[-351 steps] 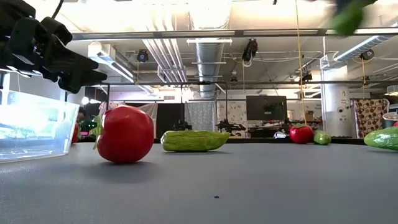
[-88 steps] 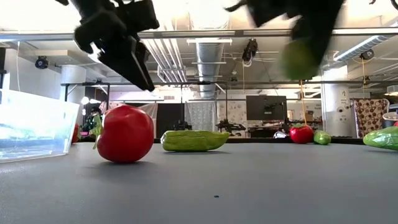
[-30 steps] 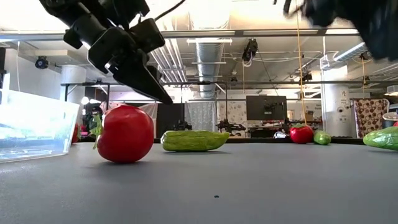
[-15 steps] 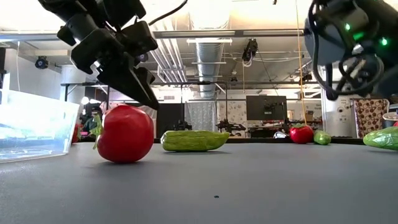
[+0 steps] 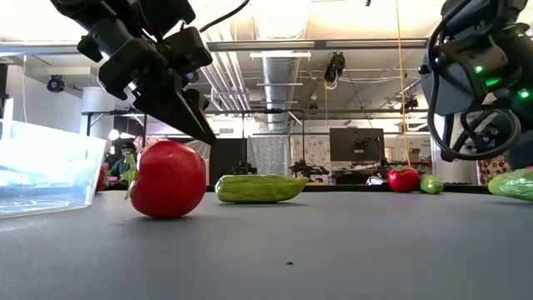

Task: Sort produce into baskets
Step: Move the bottom right cucumber to the middle of the table

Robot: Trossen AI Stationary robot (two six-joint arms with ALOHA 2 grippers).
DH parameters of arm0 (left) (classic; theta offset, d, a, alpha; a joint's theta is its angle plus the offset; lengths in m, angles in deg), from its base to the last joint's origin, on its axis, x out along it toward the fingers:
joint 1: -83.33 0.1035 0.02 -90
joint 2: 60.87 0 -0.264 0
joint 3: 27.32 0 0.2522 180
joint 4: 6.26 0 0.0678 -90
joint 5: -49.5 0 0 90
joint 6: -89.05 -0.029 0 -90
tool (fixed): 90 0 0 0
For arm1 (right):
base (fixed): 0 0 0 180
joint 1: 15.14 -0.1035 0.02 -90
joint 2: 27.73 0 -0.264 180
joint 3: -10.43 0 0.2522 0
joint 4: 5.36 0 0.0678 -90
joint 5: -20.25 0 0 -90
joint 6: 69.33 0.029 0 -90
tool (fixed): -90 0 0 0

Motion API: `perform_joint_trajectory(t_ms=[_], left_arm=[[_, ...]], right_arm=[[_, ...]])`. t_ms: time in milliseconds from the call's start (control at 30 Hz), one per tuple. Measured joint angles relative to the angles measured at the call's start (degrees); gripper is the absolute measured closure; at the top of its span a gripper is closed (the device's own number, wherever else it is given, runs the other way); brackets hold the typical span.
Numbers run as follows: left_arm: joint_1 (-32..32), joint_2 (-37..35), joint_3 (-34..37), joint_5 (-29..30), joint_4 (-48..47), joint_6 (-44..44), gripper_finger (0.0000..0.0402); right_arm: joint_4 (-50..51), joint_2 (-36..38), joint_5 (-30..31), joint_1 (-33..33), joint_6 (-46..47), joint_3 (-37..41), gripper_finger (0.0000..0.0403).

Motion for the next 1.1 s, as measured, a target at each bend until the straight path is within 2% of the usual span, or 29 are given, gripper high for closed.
perform_joint_trajectory(t_ms=[200, 333, 500, 600, 733, 833, 1100], left_arm=[[-0.2, 0.0, 0.1, -1.0, -1.7, 0.3, 0.0189], [-0.2, 0.0, 1.0, -2.2, -1.7, 1.0, 0.0189], [-0.2, 0.0, 2.7, -2.4, -1.5, 0.8, 0.0189], [-0.2, 0.1, 3.9, -2.4, -0.1, 1.5, 0.0189], [-0.2, 0.1, 4.5, -2.4, 1.1, -0.3, 0.0189], [-0.2, 0.1, 4.1, -2.8, 1.3, -3.0, 0.0189], [-0.2, 0.1, 2.6, -5.0, 1.3, -3.5, 0.0189]], right_arm=[[0.2, 0.0, 0.7, 0.3, -4.0, -2.2, 0.0270], [0.2, 0.0, 2.8, 2.5, -11.5, -8.3, 0.0271], [-1.2, 0.0, 14.6, 6.2, -28.5, -18.3, 0.0271], [-1.9, -1.6, 18.0, 9.7, -38.1, -22.7, 0.0269], [-3.3, -7.7, 18.4, 11.6, -51.8, -28.6, 0.0251], [-3.1, -14.7, 18.0, 11.7, -58.5, -33.4, 0.0253], [5.3, -29.1, 18.3, 11.6, -63.2, -47.4, 0.0258]])
